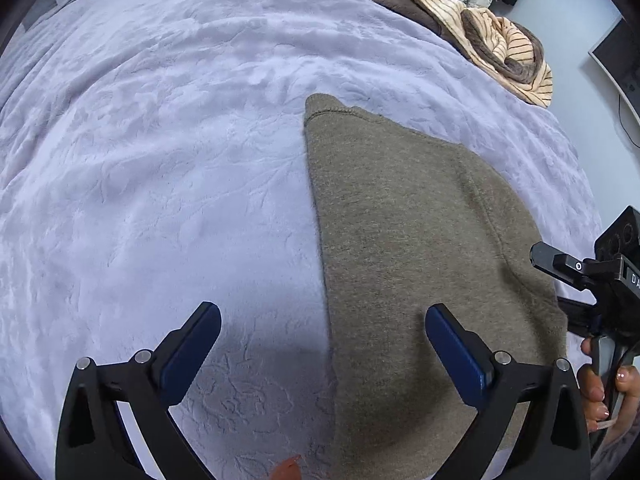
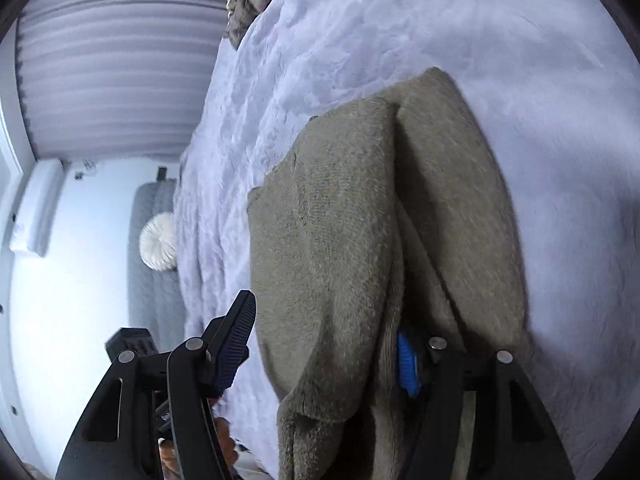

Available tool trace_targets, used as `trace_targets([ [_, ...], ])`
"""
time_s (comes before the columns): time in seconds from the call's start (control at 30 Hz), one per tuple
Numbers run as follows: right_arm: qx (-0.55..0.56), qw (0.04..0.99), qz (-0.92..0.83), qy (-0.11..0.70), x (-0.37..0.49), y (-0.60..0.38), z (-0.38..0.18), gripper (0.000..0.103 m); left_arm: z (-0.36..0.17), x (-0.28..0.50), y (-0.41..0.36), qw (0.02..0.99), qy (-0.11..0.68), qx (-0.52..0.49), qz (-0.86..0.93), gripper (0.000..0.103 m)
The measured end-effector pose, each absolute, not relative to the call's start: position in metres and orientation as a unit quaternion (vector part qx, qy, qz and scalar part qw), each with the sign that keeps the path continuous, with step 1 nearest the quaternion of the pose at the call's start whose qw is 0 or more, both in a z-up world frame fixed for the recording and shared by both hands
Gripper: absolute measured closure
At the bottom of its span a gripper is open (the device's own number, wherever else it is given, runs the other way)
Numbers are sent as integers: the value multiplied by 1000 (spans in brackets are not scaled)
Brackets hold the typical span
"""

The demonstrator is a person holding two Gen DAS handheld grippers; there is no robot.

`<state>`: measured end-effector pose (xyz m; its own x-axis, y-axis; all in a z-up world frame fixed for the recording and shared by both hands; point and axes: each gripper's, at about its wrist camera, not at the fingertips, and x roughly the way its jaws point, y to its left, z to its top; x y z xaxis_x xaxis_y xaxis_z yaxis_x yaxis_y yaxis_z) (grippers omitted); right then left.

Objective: Fold small clothes

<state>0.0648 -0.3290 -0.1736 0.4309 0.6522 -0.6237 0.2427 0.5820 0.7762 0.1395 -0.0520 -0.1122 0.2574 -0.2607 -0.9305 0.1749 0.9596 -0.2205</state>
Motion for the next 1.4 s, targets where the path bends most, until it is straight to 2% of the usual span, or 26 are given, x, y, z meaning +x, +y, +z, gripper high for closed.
trace_targets([
  [0.07, 393, 740, 138, 529, 75, -325, -170, 40, -122, 145, -48, 782, 606, -49, -135, 0],
  [0.13, 363, 746, 124, 545, 97, -321, -169, 59, -133, 149, -42, 767, 623, -74, -135, 0],
  [0.17, 342, 749, 119, 554, 101, -318, -168, 81, -135, 149, -40, 761, 628, -85, -137, 0],
  [0.2, 330, 754, 122, 554, 104, -316, -166, 86, -135, 149, -39, 759, 630, -89, -136, 0],
  [0.3, 274, 793, 144, 525, 102, -307, -138, 87, -120, 145, -45, 787, 601, -60, -125, 0],
  [0.47, 270, 828, 165, 464, 89, -325, -102, 88, -96, 146, -68, 815, 556, -32, -161, 0],
  [0.63, 288, 819, 117, 483, 84, -352, -134, 88, -120, 149, -99, 803, 572, 21, -165, 0],
  [0.87, 338, 796, 70, 496, 61, -385, -179, 86, -136, 143, -104, 794, 582, 12, -177, 0],
  [1.2, 289, 800, 0, 527, 43, -390, -156, 76, -116, 126, -87, 808, 560, 48, -176, 0],
  [1.37, 296, 804, -4, 516, 12, -392, -135, 77, -109, 121, -71, 809, 566, 40, -156, 0],
  [1.4, 304, 806, 4, 508, 5, -391, -129, 80, -107, 119, -68, 809, 566, 40, -154, 0],
])
